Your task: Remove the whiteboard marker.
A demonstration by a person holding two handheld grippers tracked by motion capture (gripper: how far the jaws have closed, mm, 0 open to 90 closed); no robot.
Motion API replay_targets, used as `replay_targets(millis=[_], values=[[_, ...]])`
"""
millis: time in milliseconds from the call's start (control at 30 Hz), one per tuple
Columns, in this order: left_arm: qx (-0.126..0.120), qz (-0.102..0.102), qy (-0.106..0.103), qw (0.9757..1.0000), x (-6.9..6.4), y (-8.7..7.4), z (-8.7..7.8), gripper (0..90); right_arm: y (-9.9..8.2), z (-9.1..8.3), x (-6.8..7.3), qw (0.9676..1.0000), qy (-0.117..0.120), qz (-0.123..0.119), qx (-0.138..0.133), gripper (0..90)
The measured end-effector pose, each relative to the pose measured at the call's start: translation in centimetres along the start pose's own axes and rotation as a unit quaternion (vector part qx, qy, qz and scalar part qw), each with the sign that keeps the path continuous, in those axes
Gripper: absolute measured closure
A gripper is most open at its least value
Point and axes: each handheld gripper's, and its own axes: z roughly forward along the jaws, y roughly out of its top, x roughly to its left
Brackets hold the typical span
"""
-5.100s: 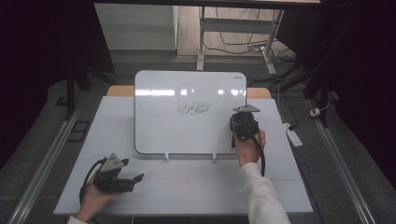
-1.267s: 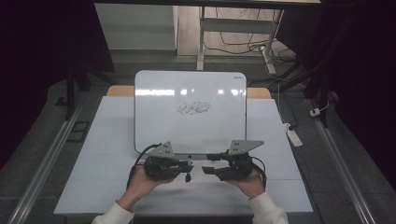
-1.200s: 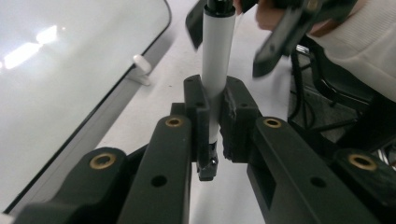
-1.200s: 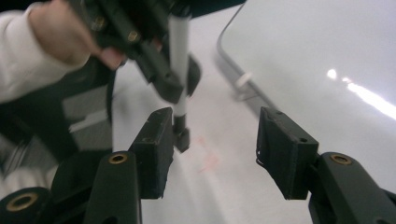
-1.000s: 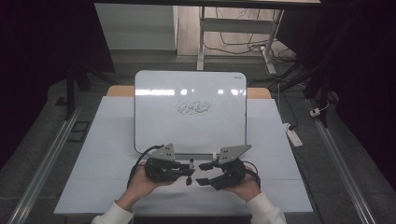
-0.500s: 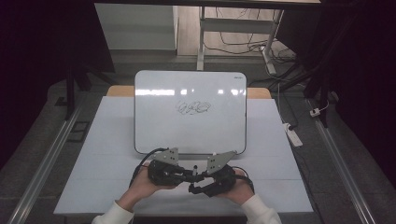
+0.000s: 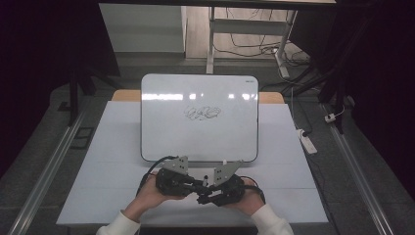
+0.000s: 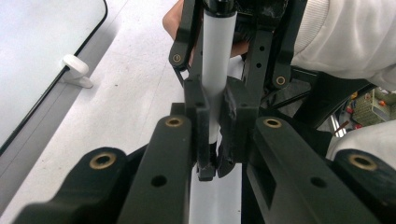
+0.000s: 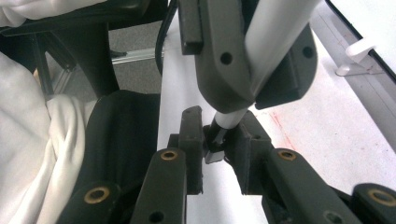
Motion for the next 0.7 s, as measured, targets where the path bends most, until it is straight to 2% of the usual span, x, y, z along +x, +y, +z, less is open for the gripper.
replay_targets(millis=[467,567,700], values=[[-0.003,0.002,0.010,0.9999,-0.04,-0.01,0.10,80.8,0.07,0.29,0.05,0.9999,-0.011,0.004,0.003,75.1],[-0.016,0.002,0.014,0.9998,-0.06,-0.03,-0.01,79.8,0.04,0.11,0.02,0.9997,-0.021,0.009,-0.005,76.8],[-0.036,-0.011,0.022,0.9990,-0.06,-0.01,-0.25,74.8,0.06,-0.13,-0.06,0.9993,-0.033,0.010,-0.018,77.1]])
